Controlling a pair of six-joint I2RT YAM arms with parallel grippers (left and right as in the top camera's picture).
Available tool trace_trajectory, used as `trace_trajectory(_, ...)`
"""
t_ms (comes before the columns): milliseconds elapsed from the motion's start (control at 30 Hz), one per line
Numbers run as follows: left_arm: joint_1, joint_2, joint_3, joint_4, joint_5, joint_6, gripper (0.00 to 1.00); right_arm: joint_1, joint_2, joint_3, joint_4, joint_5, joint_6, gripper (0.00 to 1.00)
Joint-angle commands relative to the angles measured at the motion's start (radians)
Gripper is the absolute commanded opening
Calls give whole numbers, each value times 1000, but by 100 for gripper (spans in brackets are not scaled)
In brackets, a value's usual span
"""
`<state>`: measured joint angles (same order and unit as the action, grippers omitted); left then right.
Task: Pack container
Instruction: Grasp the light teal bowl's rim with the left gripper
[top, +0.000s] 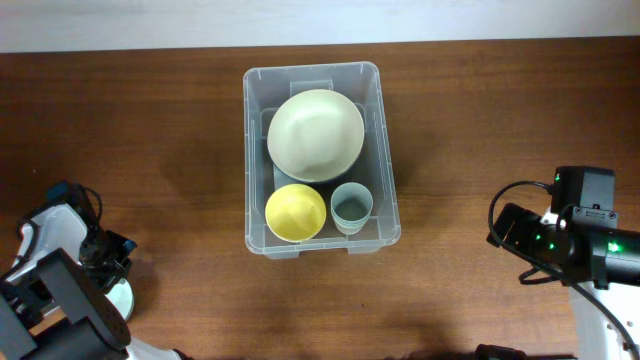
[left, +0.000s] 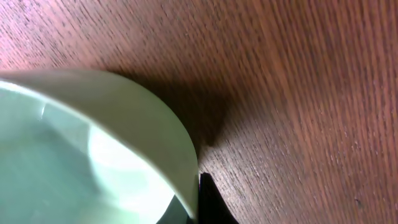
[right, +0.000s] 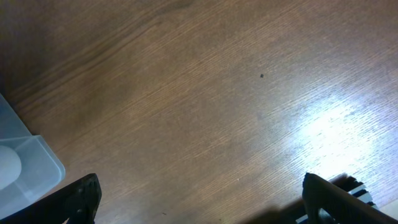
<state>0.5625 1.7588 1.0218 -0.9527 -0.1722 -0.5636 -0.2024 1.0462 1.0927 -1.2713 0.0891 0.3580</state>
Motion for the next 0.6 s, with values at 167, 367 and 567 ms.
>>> trace_trajectory(167,-52,-84,84,-60,99,42,1,-8,-5,-3,3,2,-8,99)
trace_trajectory(367,-205,-286,210,-148,129,58,1,-8,-5,-3,3,2,-10,99)
trace_trajectory(567,-480,-438,362,-212,185,60,1,-8,-5,-3,6,1,-10,99)
